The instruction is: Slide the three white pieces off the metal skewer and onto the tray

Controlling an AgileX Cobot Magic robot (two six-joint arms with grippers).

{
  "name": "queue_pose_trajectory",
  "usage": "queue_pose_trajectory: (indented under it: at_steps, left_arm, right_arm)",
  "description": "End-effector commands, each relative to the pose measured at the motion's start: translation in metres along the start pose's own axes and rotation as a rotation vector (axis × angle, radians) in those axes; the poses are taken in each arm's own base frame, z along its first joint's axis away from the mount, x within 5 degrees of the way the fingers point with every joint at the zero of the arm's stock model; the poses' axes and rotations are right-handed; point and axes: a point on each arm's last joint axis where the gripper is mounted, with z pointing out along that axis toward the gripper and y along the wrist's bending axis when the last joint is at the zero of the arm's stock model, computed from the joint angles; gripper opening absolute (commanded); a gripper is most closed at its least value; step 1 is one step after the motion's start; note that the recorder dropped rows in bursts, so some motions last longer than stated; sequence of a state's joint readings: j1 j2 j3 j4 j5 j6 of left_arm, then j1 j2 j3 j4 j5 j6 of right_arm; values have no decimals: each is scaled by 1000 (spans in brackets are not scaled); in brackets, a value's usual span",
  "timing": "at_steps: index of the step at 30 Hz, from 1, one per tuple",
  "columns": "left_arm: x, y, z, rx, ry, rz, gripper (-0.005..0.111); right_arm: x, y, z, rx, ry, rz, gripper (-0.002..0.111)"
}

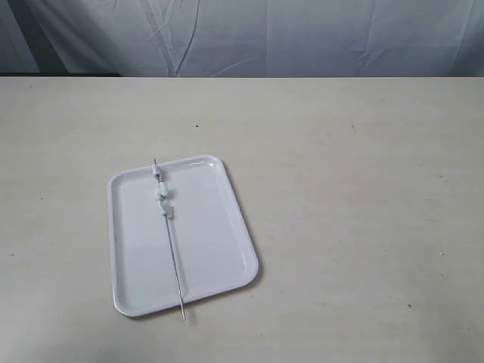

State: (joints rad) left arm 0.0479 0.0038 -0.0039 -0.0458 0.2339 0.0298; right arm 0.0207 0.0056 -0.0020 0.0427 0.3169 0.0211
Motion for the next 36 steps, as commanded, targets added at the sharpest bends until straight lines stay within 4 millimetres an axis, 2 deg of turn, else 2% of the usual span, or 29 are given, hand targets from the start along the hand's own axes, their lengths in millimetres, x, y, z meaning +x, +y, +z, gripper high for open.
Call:
queue_pose_trajectory:
  at_steps: [1, 27, 30, 33, 36]
  left_arm:
    - [1, 0, 0, 0, -3, -3, 21]
    - [1, 0, 0, 0, -3, -3, 21]
    - [1, 1, 0, -10, -3, 39, 21]
    - [-1, 2, 0, -20, -20, 82, 21]
    - [-8, 1, 0, -20, -101, 89, 21]
  right_arm:
    - [-1, 0, 0, -3, -15, 1, -1]
    - [-1, 0, 0, -3, -15, 1, -1]
    - [-1, 0, 0, -4, -18, 1, -1]
    - [-6, 0, 0, -5, -69, 3, -1]
    - [-17, 1, -2, -9, -196, 10, -1]
